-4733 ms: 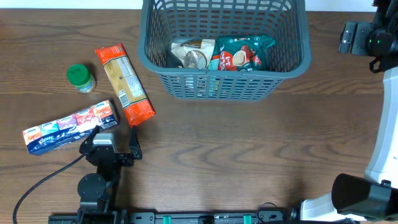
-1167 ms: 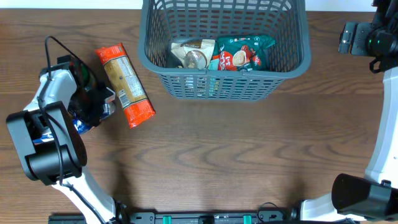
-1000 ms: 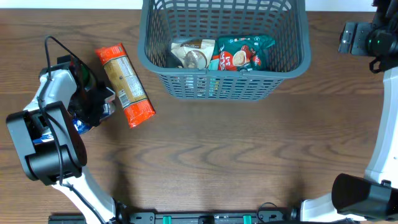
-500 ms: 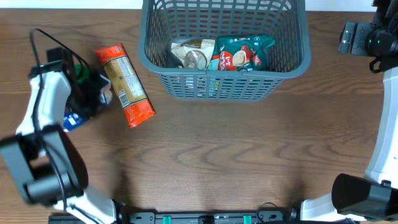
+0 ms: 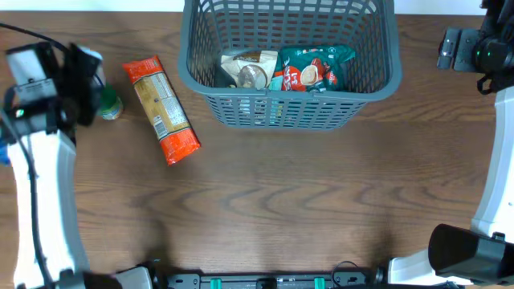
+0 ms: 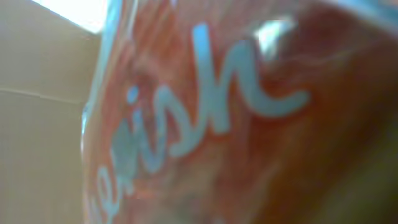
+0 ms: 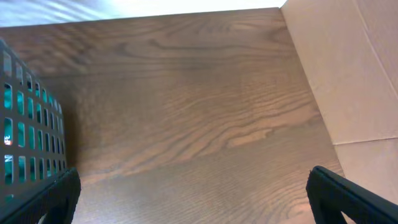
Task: Pack container
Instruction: 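Lift the tissue strip with the left gripper and carry it over the basket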
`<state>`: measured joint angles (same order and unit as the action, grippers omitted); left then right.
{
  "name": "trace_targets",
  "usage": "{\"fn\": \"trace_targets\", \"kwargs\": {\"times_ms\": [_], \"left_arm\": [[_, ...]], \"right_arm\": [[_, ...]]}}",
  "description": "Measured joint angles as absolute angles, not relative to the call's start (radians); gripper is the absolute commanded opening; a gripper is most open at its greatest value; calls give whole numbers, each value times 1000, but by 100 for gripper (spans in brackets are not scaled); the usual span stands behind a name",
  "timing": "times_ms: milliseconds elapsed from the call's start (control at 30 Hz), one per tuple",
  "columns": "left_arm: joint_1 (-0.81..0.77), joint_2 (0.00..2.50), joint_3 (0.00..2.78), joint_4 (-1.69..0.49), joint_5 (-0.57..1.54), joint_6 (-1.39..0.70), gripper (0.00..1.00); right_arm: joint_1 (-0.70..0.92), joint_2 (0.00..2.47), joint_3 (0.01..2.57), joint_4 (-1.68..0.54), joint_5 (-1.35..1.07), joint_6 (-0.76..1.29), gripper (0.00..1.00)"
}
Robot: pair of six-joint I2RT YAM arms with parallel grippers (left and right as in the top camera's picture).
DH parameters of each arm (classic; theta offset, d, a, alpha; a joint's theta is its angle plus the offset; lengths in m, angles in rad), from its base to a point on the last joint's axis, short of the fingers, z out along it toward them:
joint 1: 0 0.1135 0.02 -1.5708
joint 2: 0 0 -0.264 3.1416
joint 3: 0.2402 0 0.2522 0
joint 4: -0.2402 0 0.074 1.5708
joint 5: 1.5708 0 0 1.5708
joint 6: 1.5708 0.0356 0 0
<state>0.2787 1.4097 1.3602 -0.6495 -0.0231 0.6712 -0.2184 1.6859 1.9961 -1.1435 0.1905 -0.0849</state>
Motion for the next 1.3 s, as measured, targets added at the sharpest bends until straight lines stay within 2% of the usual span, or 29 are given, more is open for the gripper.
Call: {"fn": "trace_targets", "kwargs": {"times_ms": [233,467,767,1033,1300], "left_arm": [[252,1224,1360,-445,221,570,6],[121,1165,1365,-204,462,441,6],[-106,1228,1365,-86,527,345,6],[-299,1359,1365,125,554,292,6],[-423,1453,1365,155,598,276,6]], "right_arm": [[-218,1686,1996,-1143,191,-85,99],[-218,1686,1996,-1143,191,-85,99],[-218,1686,1996,-1143,191,-85,99],[-218,1686,1996,-1143,191,-85,99],[-218,1686,1996,-1143,191,-85,99]]}}
